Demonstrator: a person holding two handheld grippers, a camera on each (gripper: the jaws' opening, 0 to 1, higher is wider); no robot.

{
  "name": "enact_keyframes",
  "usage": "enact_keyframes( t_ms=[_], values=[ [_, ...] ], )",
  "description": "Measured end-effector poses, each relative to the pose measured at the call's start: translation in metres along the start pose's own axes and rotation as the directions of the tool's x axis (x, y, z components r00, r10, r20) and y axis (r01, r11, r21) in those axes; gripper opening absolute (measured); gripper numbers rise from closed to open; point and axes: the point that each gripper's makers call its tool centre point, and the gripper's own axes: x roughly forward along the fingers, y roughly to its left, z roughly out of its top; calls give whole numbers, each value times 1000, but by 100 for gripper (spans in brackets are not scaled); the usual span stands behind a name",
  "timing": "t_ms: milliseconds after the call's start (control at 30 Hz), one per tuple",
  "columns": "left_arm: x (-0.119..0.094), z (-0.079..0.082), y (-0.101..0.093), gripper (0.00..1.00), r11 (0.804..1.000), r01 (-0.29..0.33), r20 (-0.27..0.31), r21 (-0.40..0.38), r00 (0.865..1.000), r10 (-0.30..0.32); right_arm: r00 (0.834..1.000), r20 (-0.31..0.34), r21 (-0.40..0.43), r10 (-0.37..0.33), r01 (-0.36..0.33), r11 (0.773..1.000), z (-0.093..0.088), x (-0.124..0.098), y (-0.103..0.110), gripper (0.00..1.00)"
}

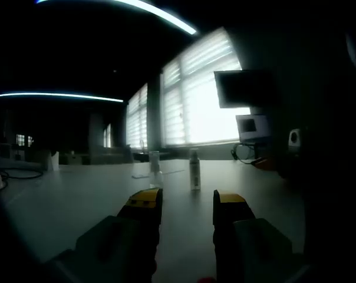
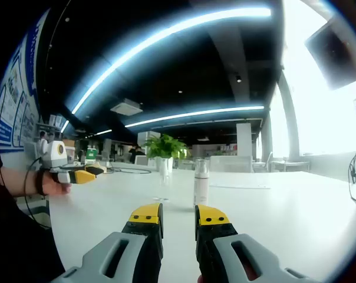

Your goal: Clamp pump bottle remove cover press pump head put on cover

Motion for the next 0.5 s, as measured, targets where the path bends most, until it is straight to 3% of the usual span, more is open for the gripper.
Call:
enact_keyframes(
  t_ms=[500],
  values=[
    [0, -5, 3, 28, 1000, -13, -28, -2, 1000, 13, 1000, -5, -5, -1, 1, 1000, -1, 0, 1, 16]
  ],
)
